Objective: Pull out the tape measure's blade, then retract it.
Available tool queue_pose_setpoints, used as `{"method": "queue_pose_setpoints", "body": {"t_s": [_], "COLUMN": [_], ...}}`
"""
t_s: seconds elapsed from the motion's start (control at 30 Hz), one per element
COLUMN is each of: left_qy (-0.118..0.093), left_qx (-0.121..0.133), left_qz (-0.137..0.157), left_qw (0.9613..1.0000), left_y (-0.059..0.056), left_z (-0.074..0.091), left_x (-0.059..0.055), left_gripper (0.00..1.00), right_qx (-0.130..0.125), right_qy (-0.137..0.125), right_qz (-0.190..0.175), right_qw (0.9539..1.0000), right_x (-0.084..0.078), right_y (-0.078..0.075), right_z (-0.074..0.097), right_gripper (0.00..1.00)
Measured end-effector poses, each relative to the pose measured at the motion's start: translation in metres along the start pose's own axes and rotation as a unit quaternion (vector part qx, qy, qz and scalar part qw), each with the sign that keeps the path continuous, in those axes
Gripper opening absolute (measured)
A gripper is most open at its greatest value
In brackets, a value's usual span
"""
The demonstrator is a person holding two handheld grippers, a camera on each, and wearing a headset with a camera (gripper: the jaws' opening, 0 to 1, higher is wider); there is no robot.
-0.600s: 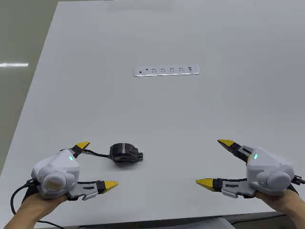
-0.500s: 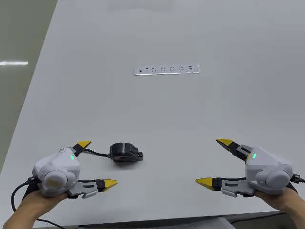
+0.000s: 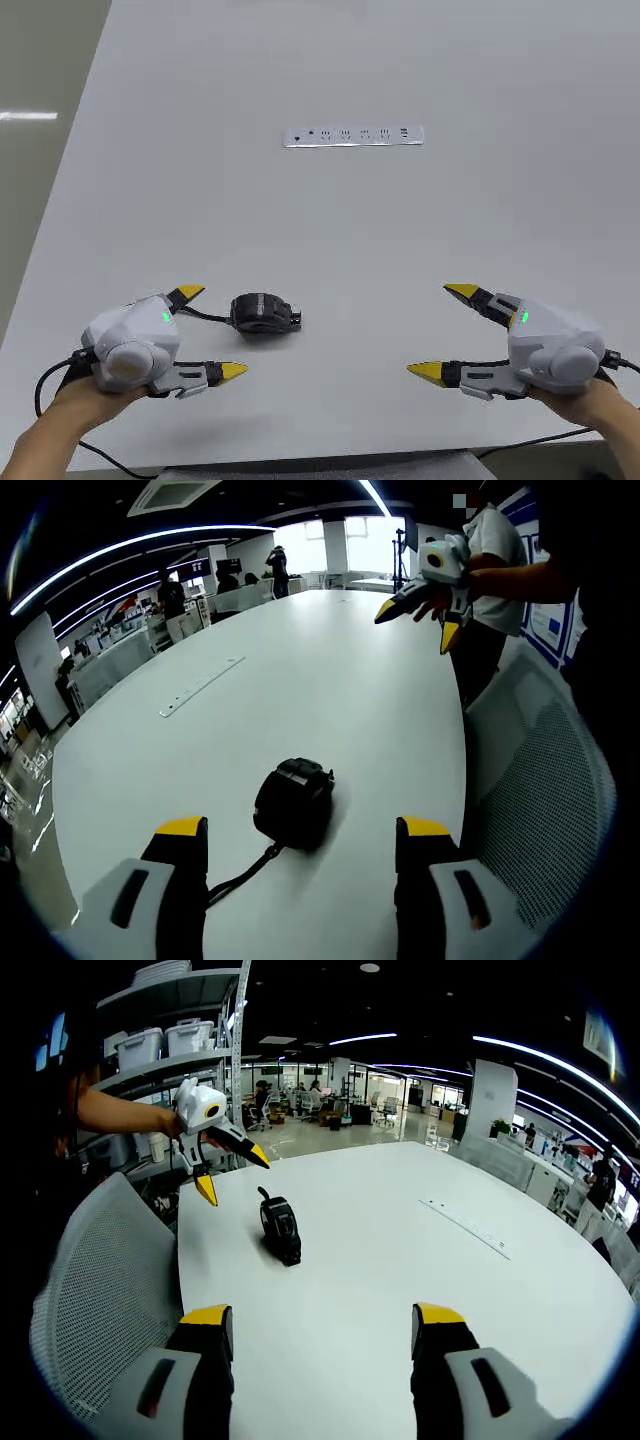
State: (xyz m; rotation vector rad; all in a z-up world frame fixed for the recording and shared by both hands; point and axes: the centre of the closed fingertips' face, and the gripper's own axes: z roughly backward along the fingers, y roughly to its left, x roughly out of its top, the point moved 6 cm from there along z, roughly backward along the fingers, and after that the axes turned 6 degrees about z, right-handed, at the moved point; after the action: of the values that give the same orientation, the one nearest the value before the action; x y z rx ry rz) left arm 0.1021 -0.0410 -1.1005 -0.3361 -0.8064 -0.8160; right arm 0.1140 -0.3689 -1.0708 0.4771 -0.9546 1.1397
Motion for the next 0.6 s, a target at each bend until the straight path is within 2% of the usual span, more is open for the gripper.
{"method": "queue_pose_setpoints", "body": {"t_s": [0.23, 0.6], "left_qy": [0.006, 0.025], "left_qx": [-0.009, -0.03], "left_qz": [-0.012, -0.047], "left_qw": [0.9999, 0.9981], "left_y": [0.005, 0.013], "left_z": [-0.007, -0.023], "left_x": [0.0, 0.0], "left_gripper": [0.72, 0.66], "right_qx": [0.013, 0.033], "right_qy": [0.001, 0.002], "right_qz": [0.007, 0.019], "right_qw": [0.9999, 0.9993], "right_x": [-0.002, -0.005], "right_y": [-0.001, -0.006], "right_z": [-0.01, -0.028], "right_gripper": [0.71, 0.66]}}
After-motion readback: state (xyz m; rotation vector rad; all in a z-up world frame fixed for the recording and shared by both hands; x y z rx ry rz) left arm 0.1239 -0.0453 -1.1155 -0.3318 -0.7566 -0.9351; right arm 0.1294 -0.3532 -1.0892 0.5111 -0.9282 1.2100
